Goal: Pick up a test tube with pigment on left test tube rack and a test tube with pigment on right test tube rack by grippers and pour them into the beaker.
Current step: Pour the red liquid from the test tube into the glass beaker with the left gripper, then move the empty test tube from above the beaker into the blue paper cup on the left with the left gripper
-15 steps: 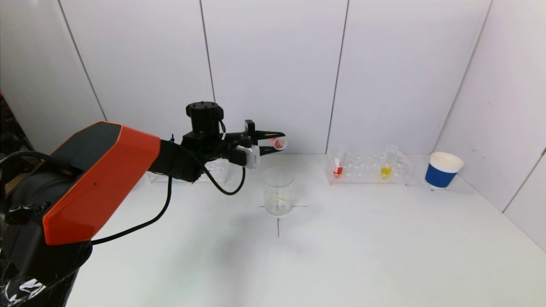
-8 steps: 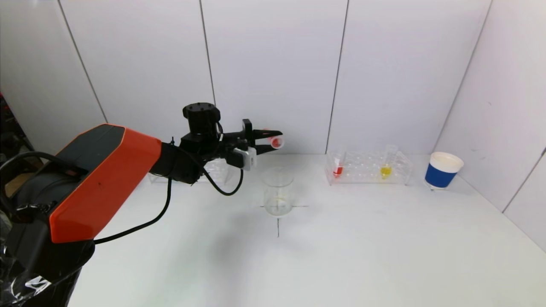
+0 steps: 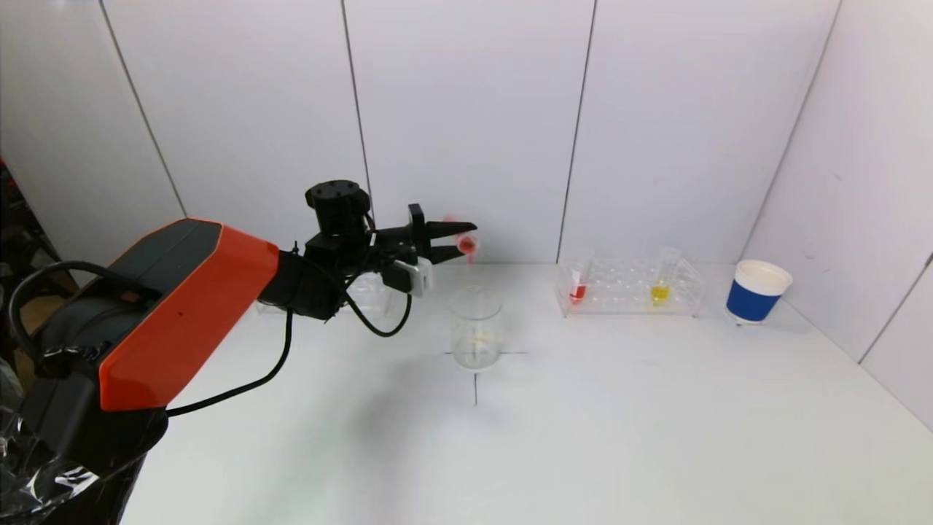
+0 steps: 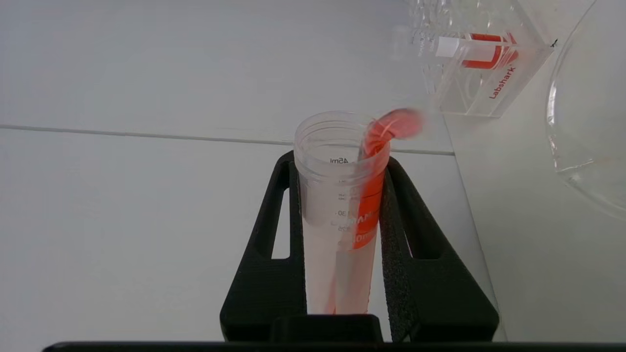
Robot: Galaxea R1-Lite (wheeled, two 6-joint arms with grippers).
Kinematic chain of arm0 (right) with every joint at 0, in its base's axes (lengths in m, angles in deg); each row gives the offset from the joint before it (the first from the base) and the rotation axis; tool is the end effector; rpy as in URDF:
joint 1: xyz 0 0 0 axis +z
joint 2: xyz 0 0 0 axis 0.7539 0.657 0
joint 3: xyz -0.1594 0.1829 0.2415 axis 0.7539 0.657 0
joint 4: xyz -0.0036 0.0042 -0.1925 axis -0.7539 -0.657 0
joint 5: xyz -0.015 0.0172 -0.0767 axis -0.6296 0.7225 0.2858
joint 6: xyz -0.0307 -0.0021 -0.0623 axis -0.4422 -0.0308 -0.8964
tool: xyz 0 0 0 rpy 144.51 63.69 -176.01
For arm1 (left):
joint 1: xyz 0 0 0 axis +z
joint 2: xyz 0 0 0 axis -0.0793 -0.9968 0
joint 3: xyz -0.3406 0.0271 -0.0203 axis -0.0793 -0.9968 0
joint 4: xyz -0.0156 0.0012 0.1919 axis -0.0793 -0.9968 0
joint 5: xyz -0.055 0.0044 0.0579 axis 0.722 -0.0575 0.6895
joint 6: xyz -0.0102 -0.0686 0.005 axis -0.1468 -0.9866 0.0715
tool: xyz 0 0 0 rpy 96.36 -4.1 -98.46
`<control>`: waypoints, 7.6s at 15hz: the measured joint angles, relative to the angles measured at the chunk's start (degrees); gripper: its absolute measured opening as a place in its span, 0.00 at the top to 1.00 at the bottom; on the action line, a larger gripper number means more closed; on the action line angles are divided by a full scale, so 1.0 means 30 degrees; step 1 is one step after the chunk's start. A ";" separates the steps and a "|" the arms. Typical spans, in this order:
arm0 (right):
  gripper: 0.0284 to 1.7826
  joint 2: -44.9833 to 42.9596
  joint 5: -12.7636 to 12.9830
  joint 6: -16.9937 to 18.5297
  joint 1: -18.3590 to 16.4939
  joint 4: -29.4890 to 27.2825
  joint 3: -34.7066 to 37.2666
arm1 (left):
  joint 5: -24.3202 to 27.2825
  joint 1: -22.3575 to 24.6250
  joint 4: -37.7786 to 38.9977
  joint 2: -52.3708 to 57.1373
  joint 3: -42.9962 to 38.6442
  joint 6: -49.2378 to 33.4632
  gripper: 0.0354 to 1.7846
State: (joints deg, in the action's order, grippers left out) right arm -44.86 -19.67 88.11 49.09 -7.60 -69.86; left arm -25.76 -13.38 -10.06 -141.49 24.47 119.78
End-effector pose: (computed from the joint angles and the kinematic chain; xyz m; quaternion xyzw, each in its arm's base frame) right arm -0.0157 -0.0012 0.0769 0.0241 -0.0047 -0.0076 0.9997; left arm 0.5034 -0.2252 0.1686 0.5313 -0.4472 -0.4300 0.5769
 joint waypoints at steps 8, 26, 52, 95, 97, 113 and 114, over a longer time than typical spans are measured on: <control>0.00 0.0000 0.0004 -0.0012 0.0000 0.0000 0.0000 | 0.0037 -0.0012 0.1284 -0.0414 -0.0187 0.0248 0.76; 0.00 0.0000 0.0004 0.0000 0.0000 0.0000 0.0000 | 0.0776 -0.0057 0.4043 -0.1150 -0.0175 0.1369 0.76; 0.00 0.0000 0.0000 0.0000 0.0000 0.0000 0.0000 | 0.0585 0.0000 0.5348 -0.1800 0.0163 0.2536 0.76; 0.00 0.0000 0.0000 -0.0004 0.0000 -0.0008 0.0000 | -2.3300 0.9846 -1.3511 0.9484 -0.1601 -2.5690 0.76; 0.00 0.0000 0.0004 0.0000 0.0000 0.0000 0.0000 | -2.2833 1.0439 -1.3337 0.9383 -0.2154 -2.6311 0.76; 0.00 0.0000 0.0004 0.0000 0.0000 0.0000 0.0000 | -2.0001 1.1569 -0.2922 0.4198 -0.5478 -2.6376 0.76; 0.00 0.0000 0.0000 -0.0004 0.0000 0.0004 0.0000 | -1.9993 1.1516 -0.2536 0.3978 -0.5595 -2.6376 0.76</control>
State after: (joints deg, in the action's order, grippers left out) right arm -44.86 -19.67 88.09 49.09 -7.59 -69.86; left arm -85.74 21.17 -17.67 -129.55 7.68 40.65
